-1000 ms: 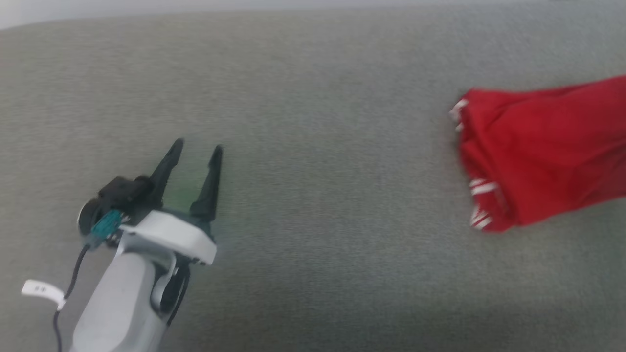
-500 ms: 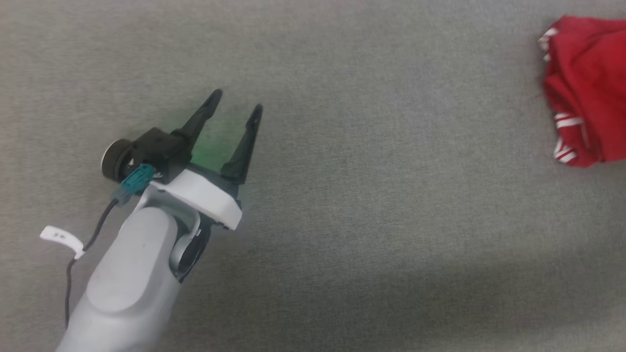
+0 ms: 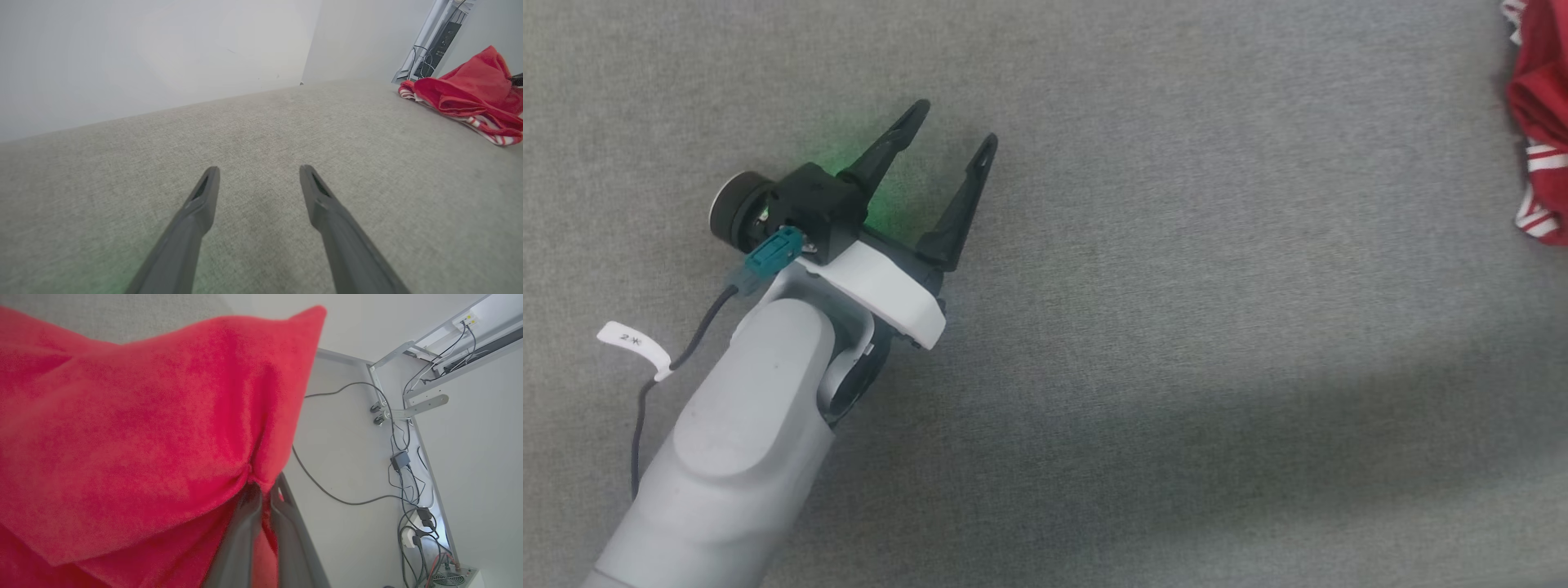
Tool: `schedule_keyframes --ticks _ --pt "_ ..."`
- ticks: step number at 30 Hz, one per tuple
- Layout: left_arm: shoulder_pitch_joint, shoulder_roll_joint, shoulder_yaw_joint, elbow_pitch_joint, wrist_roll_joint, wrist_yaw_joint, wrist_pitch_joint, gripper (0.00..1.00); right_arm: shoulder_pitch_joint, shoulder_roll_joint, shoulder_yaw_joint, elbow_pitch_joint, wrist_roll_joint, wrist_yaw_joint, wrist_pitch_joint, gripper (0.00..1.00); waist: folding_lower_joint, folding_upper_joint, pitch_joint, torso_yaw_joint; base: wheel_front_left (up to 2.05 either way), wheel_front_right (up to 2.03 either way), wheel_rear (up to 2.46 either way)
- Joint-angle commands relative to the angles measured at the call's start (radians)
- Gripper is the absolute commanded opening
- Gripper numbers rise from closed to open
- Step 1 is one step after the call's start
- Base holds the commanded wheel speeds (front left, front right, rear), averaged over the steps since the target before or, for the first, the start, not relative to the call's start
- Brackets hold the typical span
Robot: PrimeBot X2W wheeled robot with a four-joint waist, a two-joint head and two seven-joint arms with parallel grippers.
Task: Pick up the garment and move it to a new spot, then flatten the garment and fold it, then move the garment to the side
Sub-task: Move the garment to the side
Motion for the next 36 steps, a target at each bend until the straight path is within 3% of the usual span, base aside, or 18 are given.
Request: schedule_keyframes --ticks 1,13,17,20,21,23,36 --pt "-0.016 0.0 -0.01 0.007 -0.005 -0.002 -0.004 1.0 -0.023 0.023 -0.001 0.036 -0.015 -0.001 -0.024 0.0 0.0 0.0 0.015 0.008 0.0 0.0 0.0" --pt "-0.046 0.014 -0.034 0.023 -0.019 0.001 -0.003 1.0 -0.129 0.07 -0.048 0.207 -0.11 -0.001 -0.09 0.01 0.0 0.0 0.034 0.026 0.0 0.0 0.0" --pt "-0.04 0.017 -0.027 0.023 -0.024 0.001 -0.003 1.0 -0.158 0.07 -0.065 0.246 -0.145 -0.001 -0.109 0.45 0.0 0.0 0.017 0.029 0.0 0.0 0.0" --pt "-0.025 0.016 -0.021 0.016 -0.028 0.001 -0.003 1.0 -0.174 0.072 -0.07 0.267 -0.169 -0.001 -0.118 0.69 0.0 0.0 -0.006 0.032 0.0 0.0 0.0" --pt "-0.019 0.014 -0.017 0.014 -0.032 0.0 -0.003 1.0 -0.177 0.075 -0.072 0.273 -0.174 -0.001 -0.12 0.85 0.0 0.0 -0.015 0.033 0.0 0.0 0.0" --pt "-0.008 0.014 -0.004 0.008 -0.037 -0.001 -0.003 1.0 -0.184 0.078 -0.072 0.281 -0.184 -0.001 -0.132 0.98 0.0 0.0 -0.034 0.036 0.0 0.0 0.0" --pt "0.135 0.03 0.106 -0.018 -0.077 -0.001 -0.003 1.0 -0.164 0.15 -0.049 0.304 -0.145 -0.001 -0.245 1.0 0.0 0.0 -0.201 0.081 0.0 0.0 0.0"
